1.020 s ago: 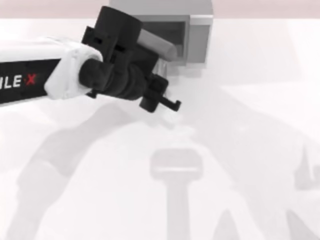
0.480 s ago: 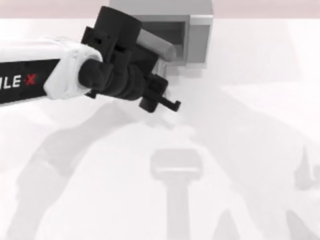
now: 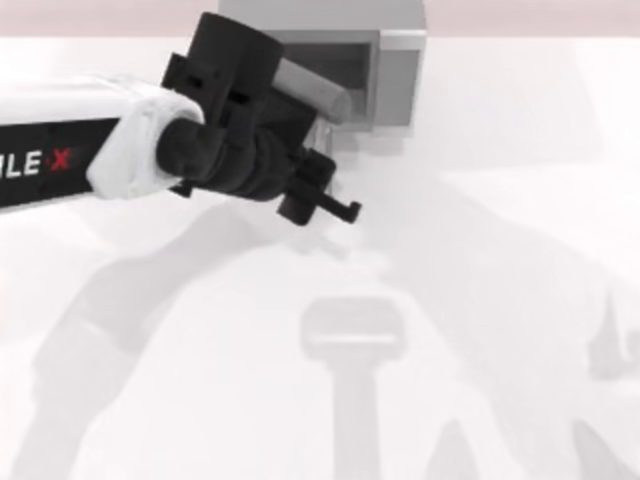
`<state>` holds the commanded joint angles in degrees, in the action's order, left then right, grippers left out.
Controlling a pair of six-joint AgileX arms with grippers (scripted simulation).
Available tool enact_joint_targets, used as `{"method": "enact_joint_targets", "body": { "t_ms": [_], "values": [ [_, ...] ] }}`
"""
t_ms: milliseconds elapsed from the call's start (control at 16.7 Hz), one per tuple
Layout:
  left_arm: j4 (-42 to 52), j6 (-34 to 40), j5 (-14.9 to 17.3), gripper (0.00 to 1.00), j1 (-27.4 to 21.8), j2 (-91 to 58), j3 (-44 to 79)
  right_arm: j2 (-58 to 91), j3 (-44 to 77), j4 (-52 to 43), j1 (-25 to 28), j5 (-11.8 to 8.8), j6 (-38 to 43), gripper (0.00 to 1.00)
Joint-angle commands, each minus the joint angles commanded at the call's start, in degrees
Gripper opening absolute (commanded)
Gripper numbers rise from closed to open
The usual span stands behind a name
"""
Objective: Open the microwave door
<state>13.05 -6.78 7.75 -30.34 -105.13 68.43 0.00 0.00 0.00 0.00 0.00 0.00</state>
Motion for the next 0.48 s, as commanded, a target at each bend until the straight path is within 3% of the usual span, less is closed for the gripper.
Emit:
{"method": "enact_joint_targets", "body": {
  "t_ms": [480],
  "values": [
    [0.0,0.3,0.5,0.0,-0.5,0.0,0.0,0.0,0.0,0.0,0.0,0.0,0.0,1.0]
  ]
}}
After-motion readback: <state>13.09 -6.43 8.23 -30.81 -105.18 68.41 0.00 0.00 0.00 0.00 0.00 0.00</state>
